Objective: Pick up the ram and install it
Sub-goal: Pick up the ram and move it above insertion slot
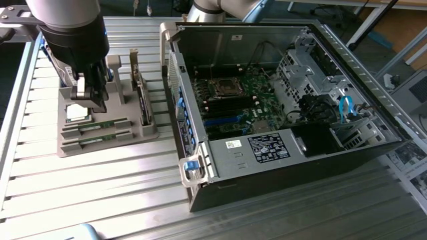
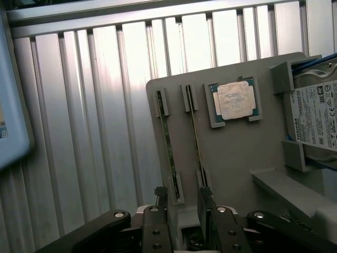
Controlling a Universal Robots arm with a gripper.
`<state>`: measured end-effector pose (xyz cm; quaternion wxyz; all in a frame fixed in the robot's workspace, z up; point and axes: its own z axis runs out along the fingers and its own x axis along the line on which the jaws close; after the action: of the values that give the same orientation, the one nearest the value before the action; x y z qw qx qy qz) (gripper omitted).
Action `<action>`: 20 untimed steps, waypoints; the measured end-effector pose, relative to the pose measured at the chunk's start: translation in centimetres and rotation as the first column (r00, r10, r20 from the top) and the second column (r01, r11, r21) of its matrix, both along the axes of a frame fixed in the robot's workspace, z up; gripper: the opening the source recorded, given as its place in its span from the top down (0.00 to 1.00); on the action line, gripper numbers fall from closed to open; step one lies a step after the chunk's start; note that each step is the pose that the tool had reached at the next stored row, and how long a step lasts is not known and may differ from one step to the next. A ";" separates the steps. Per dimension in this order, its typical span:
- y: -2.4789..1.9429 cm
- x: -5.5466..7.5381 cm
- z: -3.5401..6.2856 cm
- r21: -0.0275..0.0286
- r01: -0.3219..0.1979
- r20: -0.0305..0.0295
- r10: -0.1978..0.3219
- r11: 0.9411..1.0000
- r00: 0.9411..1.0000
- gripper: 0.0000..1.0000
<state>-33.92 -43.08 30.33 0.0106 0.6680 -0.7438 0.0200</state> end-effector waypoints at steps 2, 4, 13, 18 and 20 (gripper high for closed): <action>0.00 0.0 -0.05 0.000 0.000 0.000 0.000 1.000 1.000 0.64; 0.00 0.0 -0.09 0.000 0.000 0.000 0.000 1.000 1.000 0.64; -0.01 -0.1 -0.33 0.000 0.000 0.000 0.000 1.000 1.000 0.64; -0.05 -0.4 -0.51 0.000 0.000 0.000 0.000 1.000 1.000 0.64; -0.09 -0.5 -0.57 0.000 0.000 0.000 0.000 1.000 1.000 0.64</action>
<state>-34.43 -43.17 29.76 0.0106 0.6680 -0.7438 0.0200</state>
